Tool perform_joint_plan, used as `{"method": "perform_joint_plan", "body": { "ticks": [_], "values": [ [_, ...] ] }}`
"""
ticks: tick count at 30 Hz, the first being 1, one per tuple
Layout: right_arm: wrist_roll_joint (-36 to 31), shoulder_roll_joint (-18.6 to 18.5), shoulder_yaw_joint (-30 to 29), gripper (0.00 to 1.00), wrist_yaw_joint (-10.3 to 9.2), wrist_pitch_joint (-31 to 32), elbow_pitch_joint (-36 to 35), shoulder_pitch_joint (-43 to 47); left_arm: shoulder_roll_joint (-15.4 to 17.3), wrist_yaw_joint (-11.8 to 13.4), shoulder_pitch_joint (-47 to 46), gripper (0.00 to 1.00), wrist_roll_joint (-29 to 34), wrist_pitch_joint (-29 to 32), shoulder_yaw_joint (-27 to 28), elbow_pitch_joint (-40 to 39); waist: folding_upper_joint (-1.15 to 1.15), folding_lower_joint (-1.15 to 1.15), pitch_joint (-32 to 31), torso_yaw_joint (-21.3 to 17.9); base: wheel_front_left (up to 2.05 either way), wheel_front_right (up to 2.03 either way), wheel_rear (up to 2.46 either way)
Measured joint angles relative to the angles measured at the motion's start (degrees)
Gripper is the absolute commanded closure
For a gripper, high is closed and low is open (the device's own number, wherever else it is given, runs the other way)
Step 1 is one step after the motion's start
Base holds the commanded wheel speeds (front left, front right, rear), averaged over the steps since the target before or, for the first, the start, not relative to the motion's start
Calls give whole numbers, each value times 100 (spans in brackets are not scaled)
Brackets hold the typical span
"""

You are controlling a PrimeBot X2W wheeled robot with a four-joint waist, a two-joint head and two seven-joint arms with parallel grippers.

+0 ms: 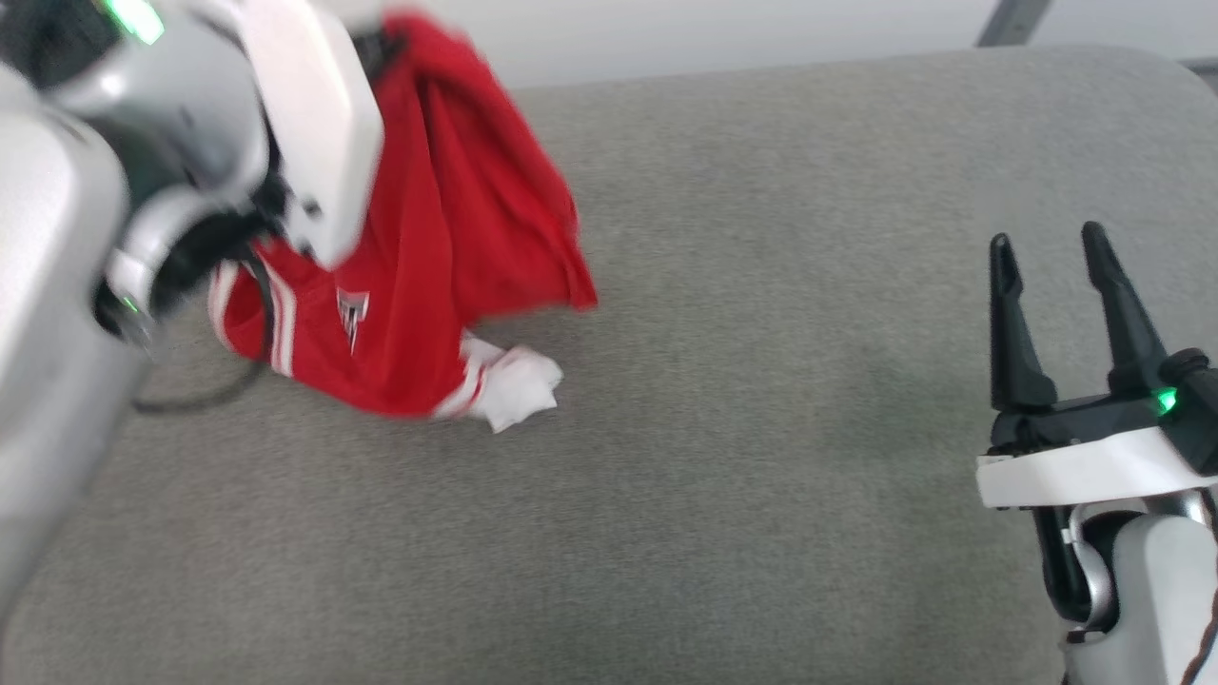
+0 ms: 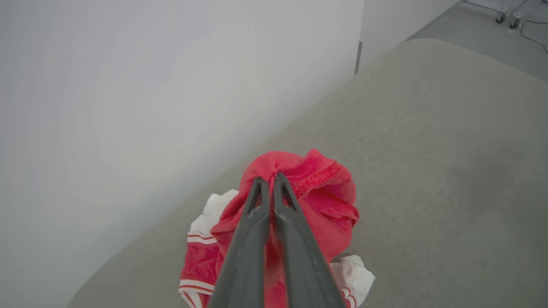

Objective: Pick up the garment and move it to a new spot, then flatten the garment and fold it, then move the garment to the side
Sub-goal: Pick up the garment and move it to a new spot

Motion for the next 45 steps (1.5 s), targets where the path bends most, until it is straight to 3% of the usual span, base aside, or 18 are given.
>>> {"method": "perform_joint_plan", "body": {
  "ticks": [4,10,24,25,26,27,33,45],
  "values": [
    [62,63,131,0,0,-57,141,-1,-23,181,556,100,-180,236,-230,-56,0,0,92,-249,0,0,0],
    [142,136,294,0,0,-138,352,-40,-199,259,1249,100,-258,339,-645,316,0,0,272,-499,0,0,0],
    [191,174,483,0,0,-226,655,-364,-880,-53,1463,100,-258,248,-1168,2253,0,0,517,-635,0,0,0],
    [191,174,494,0,0,-226,662,-376,-922,-82,1455,85,-260,155,-1151,2335,0,0,513,-628,0,0,0],
    [191,169,502,0,0,-226,672,-382,-947,-102,1441,22,-260,62,-1136,2385,0,0,508,-618,0,0,0],
    [191,156,501,0,0,-227,681,-383,-980,-131,1416,0,-267,-10,-1118,2436,0,0,497,-602,0,0,0],
    [191,46,449,0,0,-229,730,-332,-920,-324,1394,0,-304,-649,-931,2154,0,0,263,-469,0,0,0],
    [241,-80,335,0,0,-232,793,26,-394,-196,2146,0,-108,-2484,-411,992,0,0,-332,-58,0,0,0]
  ]
}}
